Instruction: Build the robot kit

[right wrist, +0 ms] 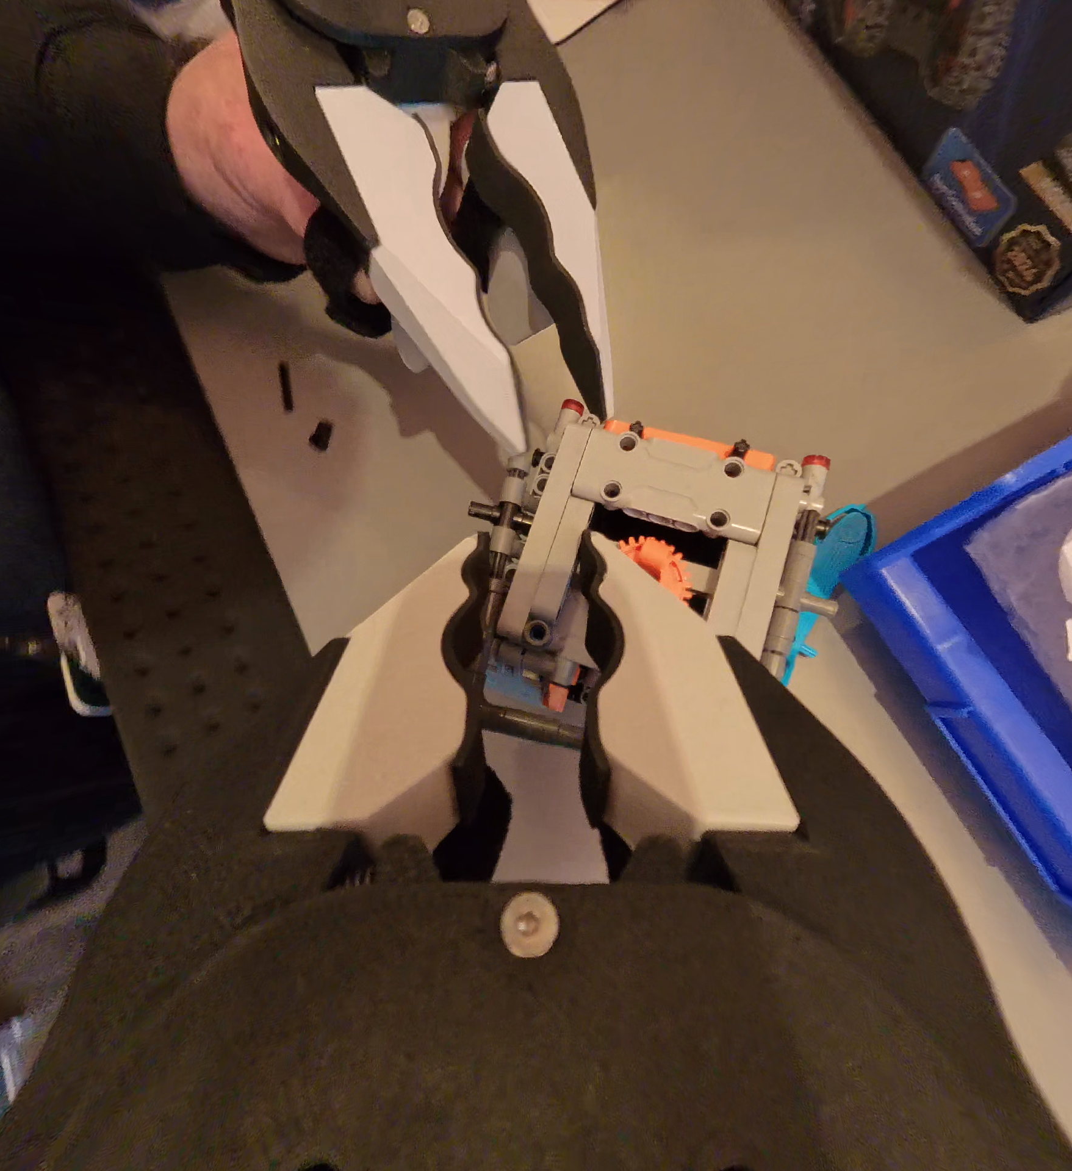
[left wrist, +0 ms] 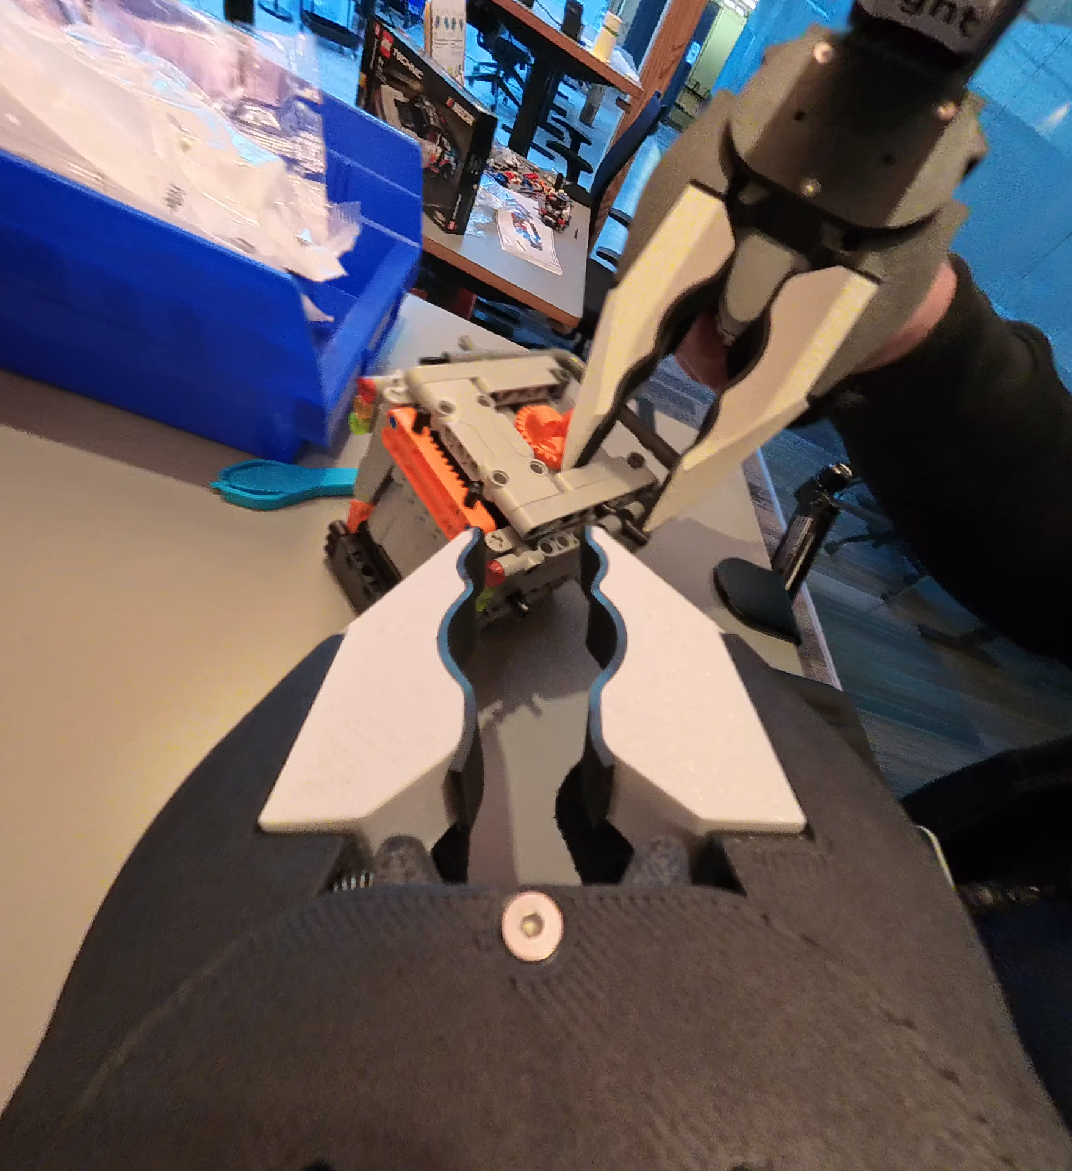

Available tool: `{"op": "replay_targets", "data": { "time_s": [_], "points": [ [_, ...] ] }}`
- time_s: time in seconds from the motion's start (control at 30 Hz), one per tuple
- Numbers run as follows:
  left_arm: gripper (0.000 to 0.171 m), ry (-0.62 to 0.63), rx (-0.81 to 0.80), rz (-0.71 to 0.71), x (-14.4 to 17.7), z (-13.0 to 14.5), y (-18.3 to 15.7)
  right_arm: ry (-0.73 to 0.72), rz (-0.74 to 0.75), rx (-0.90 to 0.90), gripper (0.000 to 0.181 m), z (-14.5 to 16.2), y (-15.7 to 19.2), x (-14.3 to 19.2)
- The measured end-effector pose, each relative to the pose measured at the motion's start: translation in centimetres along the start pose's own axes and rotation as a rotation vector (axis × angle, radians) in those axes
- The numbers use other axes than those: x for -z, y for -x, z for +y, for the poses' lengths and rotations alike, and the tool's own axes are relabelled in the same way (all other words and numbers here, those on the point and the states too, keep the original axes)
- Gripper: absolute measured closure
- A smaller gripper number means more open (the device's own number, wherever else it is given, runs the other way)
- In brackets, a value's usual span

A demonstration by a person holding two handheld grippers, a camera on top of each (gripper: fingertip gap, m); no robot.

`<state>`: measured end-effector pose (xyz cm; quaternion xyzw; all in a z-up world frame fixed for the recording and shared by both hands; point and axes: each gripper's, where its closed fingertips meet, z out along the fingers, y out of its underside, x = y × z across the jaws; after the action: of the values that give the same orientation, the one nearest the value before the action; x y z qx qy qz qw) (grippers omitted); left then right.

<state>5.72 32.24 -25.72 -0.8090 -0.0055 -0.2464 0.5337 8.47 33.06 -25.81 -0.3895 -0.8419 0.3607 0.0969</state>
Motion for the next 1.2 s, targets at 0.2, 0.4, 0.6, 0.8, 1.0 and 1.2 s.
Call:
{"op": "replay_targets", "data": {
  "time_s": [0.2, 0.4, 0.6, 0.8, 1.0, 1.2],
  "points": [
    [0.134, 0.022, 0.009, -0.001, -0.7, 0.3, -1.8, 0.070, -0.003, 0.063, 0.156, 1.0, 0.5, 0.7],
    [0.140, 0.006, -0.021, -0.045, -1.5, 0.0, -1.0, 0.055, 0.030, 0.011, 0.155, 1.2, 0.0, 0.8],
    [0.140, -0.010, -0.017, -0.045, -2.0, -0.4, -0.6, 0.060, 0.053, -0.003, 0.155, 1.3, -0.5, 0.9],
    [0.141, 0.048, 0.048, 0.006, -1.4, -0.2, -1.3, 0.018, 0.005, 0.017, 0.155, 1.2, 0.3, 1.0],
    [0.135, 0.105, 0.026, 0.106, 1.3, -0.3, -4.2, 0.001, -0.145, 0.159, 0.155, 1.4, 2.8, 1.4],
    [0.078, 0.160, -0.293, 0.083, 0.2, -2.1, -1.7, 0.010, -0.095, 0.161, 0.151, 1.0, 2.5, 1.9]
  ]
}}
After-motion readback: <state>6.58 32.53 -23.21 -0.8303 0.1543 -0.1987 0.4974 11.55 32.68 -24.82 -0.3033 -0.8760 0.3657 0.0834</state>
